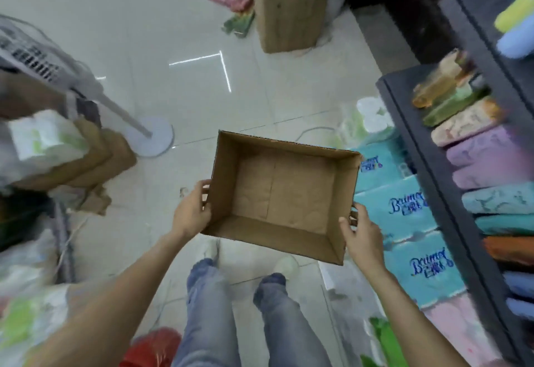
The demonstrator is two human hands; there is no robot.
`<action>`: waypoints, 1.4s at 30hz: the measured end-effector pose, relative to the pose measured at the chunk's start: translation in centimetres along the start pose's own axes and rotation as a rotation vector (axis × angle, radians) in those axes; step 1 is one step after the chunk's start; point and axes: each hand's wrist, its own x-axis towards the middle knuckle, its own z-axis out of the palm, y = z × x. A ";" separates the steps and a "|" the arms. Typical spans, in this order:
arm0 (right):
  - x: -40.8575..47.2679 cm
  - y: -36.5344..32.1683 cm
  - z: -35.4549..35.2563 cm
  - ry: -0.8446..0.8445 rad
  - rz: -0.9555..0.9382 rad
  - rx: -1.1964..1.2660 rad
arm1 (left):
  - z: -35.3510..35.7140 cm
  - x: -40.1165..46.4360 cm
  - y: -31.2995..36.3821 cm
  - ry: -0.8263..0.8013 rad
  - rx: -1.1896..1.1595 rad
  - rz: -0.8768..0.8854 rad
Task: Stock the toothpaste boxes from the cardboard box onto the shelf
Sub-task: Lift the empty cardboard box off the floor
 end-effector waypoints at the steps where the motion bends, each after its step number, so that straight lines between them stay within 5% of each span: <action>1: 0.5 -1.8 1.2 -0.041 -0.048 -0.020 | -0.8 -0.6 -2.4 0.036 -0.008 -0.049; 14: 2.1 -25.5 26.0 -0.430 -0.493 -0.133 | -6.8 -5.7 -31.1 0.298 -0.145 -0.705; 21: 4.5 -31.4 42.2 -0.561 -0.380 -0.184 | -5.3 0.8 -43.6 0.376 -0.411 -0.986; 33: 12.6 -38.8 73.9 -0.598 -0.359 -0.346 | -4.2 11.8 -64.9 0.416 -0.226 -1.072; 42: 8.4 -40.2 84.6 -0.734 -0.170 -0.120 | -3.6 13.9 -70.4 0.489 -0.712 -1.289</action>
